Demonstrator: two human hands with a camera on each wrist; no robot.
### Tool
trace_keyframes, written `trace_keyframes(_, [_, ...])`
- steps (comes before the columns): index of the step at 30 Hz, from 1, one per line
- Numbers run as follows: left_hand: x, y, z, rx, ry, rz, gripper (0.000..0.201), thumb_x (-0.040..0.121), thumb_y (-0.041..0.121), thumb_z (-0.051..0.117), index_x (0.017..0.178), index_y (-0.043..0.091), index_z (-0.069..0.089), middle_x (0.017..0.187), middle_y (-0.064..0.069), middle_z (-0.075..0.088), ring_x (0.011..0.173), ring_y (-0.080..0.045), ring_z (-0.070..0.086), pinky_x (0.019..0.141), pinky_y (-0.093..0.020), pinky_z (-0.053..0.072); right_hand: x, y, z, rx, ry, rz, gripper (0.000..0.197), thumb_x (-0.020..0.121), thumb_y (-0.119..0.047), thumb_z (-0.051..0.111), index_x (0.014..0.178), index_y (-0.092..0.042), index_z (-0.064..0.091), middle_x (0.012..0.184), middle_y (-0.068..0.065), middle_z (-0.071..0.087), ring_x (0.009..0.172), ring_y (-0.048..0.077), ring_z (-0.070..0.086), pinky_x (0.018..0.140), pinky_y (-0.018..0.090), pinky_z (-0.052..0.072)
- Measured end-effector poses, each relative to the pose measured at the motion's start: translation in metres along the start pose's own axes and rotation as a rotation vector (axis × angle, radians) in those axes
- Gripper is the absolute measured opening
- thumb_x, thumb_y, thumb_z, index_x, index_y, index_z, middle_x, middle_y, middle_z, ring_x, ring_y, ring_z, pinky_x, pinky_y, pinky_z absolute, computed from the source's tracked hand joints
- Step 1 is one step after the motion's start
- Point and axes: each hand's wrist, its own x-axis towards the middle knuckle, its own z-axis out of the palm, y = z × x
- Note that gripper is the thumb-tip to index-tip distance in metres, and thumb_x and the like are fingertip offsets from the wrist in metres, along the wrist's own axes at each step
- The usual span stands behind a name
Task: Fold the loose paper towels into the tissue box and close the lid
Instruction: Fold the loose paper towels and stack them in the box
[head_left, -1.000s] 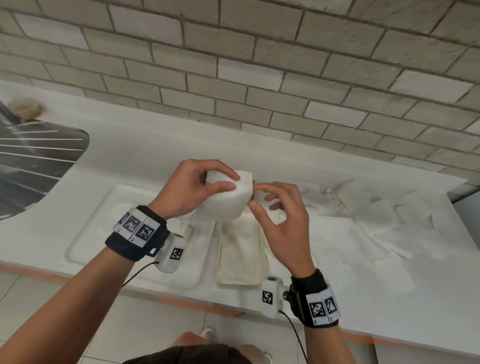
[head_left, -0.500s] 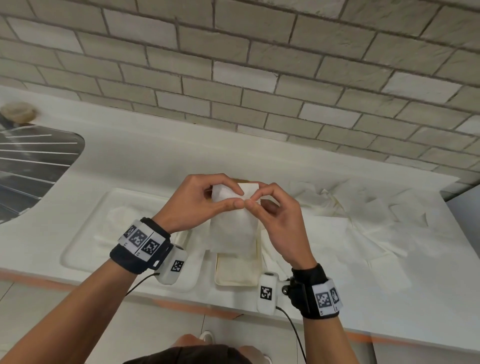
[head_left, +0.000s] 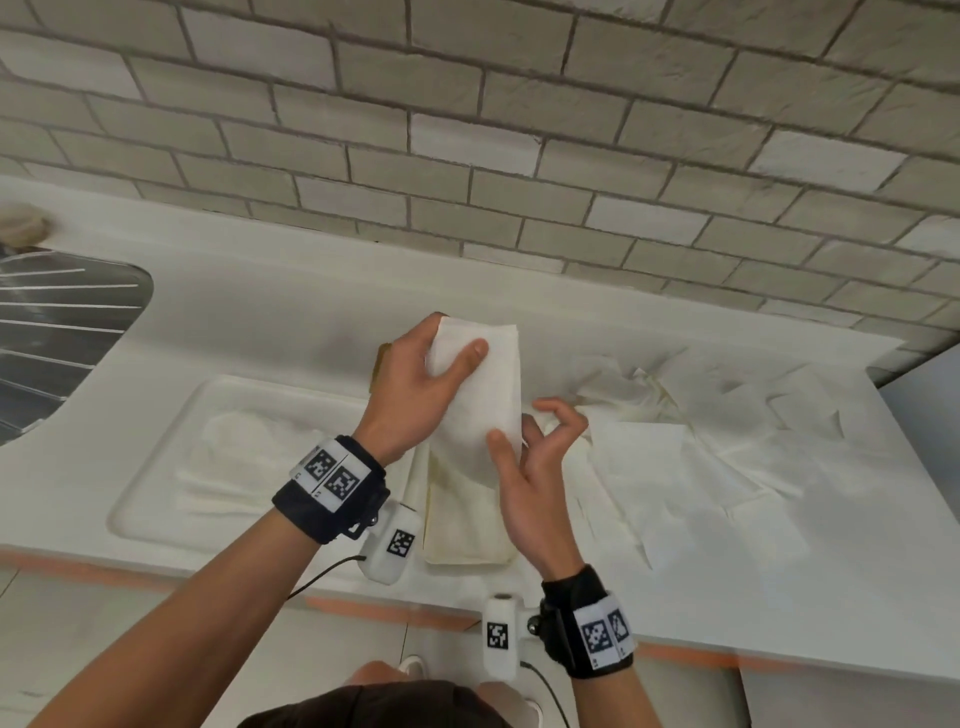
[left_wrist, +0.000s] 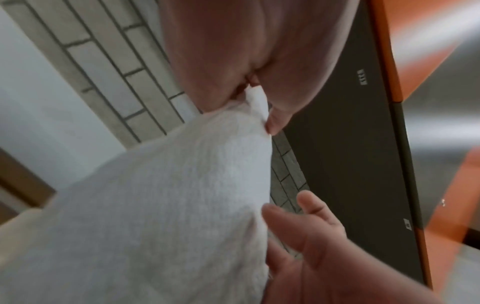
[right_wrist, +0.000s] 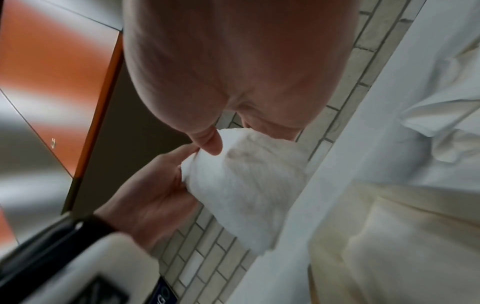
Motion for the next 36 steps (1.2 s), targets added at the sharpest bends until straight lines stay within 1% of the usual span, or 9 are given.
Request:
trace_keyframes(5, [-0.001, -0.013, 0.021, -0.174, 0.077, -0.159, 0.022, 0.106, 0.031, 0.065, 0.107, 0.009, 0.060, 0.104, -0.013, 0.071, 0.089, -0.015, 0.067, 0.088, -0.053, 0.058, -0.014, 0.021, -0.001, -0.180, 0.012, -0.001, 0.036, 0.106, -0.003, 0.060, 0.123, -0.027, 0.038, 0.119, -0.023, 0.054, 0.108, 0.007, 0.063, 0.091, 0.022, 0.052])
trace_keyframes(9, [0.002, -0.028, 0.023, -0.103, 0.073, -0.191, 0.020, 0.107, 0.032, 0.064, 0.111, 0.013, 0.058, 0.094, 0.012, 0.066, 0.084, 0.002, 0.063, 0.086, -0.042, 0.058, -0.014, 0.038, -0.015, -0.356, 0.000, 0.025, 0.022, 0.104, -0.004, 0.058, 0.110, -0.026, 0.059, 0.106, -0.010, 0.067, 0.072, 0.004, 0.054, 0.071, 0.022, 0.045])
trace_keyframes(11, [0.005, -0.044, 0.020, 0.036, 0.016, -0.225, 0.021, 0.105, 0.031, 0.066, 0.115, 0.014, 0.059, 0.099, 0.011, 0.064, 0.087, 0.004, 0.063, 0.087, -0.041, 0.058, -0.012, 0.048, -0.017, -0.437, -0.031, 0.097, 0.028, 0.103, 0.000, 0.054, 0.107, -0.027, 0.061, 0.098, -0.006, 0.070, 0.059, 0.006, 0.050, 0.061, 0.021, 0.042])
trace_keyframes(16, [0.014, -0.098, 0.014, 0.422, -0.268, -0.351, 0.044, 0.104, 0.042, 0.065, 0.138, 0.014, 0.063, 0.126, -0.004, 0.071, 0.117, -0.025, 0.067, 0.101, -0.045, 0.055, -0.003, 0.066, -0.011, -0.697, -0.221, 0.333, 0.031, 0.101, 0.004, 0.046, 0.118, -0.019, 0.059, 0.116, 0.003, 0.064, 0.094, 0.010, 0.061, 0.073, 0.009, 0.041])
trace_keyframes(20, [0.017, -0.120, 0.019, 0.636, -0.453, -0.308, 0.045, 0.101, 0.041, 0.069, 0.136, 0.012, 0.070, 0.130, -0.010, 0.072, 0.124, -0.029, 0.065, 0.103, -0.038, 0.051, 0.001, 0.066, 0.000, -0.836, -0.322, 0.445, 0.032, 0.101, 0.003, 0.046, 0.131, -0.007, 0.053, 0.135, 0.016, 0.055, 0.118, 0.029, 0.059, 0.099, 0.032, 0.049])
trace_keyframes(25, [0.019, -0.120, 0.034, 0.812, -0.603, -0.214, 0.051, 0.101, 0.022, 0.070, 0.150, 0.018, 0.054, 0.149, -0.011, 0.055, 0.145, -0.033, 0.042, 0.117, -0.042, 0.037, -0.002, 0.061, 0.000, -0.929, -0.415, 0.511, 0.035, 0.107, -0.006, 0.047, 0.142, -0.006, 0.045, 0.136, 0.019, 0.049, 0.118, 0.035, 0.061, 0.098, 0.037, 0.053])
trace_keyframes(29, [0.007, -0.104, 0.038, 0.960, -0.523, 0.173, 0.056, 0.089, 0.013, 0.082, 0.140, 0.015, 0.059, 0.143, -0.011, 0.052, 0.132, -0.032, 0.048, 0.107, -0.045, 0.049, -0.011, 0.049, -0.029, -0.854, -0.296, 0.388, 0.025, 0.107, -0.021, 0.052, 0.131, -0.022, 0.058, 0.120, 0.011, 0.064, 0.099, 0.029, 0.069, 0.089, 0.039, 0.060])
trace_keyframes(32, [-0.006, -0.097, 0.043, 1.054, -0.644, 0.222, 0.057, 0.087, 0.039, 0.083, 0.134, 0.020, 0.057, 0.143, -0.005, 0.049, 0.132, -0.029, 0.049, 0.104, -0.045, 0.050, -0.010, 0.047, -0.067, -0.820, -0.113, 0.274, 0.014, 0.102, -0.022, 0.060, 0.112, -0.030, 0.066, 0.098, -0.002, 0.076, 0.089, 0.019, 0.073, 0.083, 0.040, 0.062])
trace_keyframes(36, [-0.019, -0.110, 0.058, 1.411, -1.052, -0.085, 0.132, 0.065, 0.072, 0.087, 0.162, 0.016, 0.019, 0.172, -0.013, 0.010, 0.153, -0.039, 0.027, 0.123, -0.052, 0.035, -0.001, 0.061, -0.126, -0.843, -0.029, 0.310, 0.009, 0.099, -0.031, 0.067, 0.107, -0.035, 0.066, 0.099, -0.010, 0.076, 0.092, 0.014, 0.073, 0.088, 0.042, 0.061])
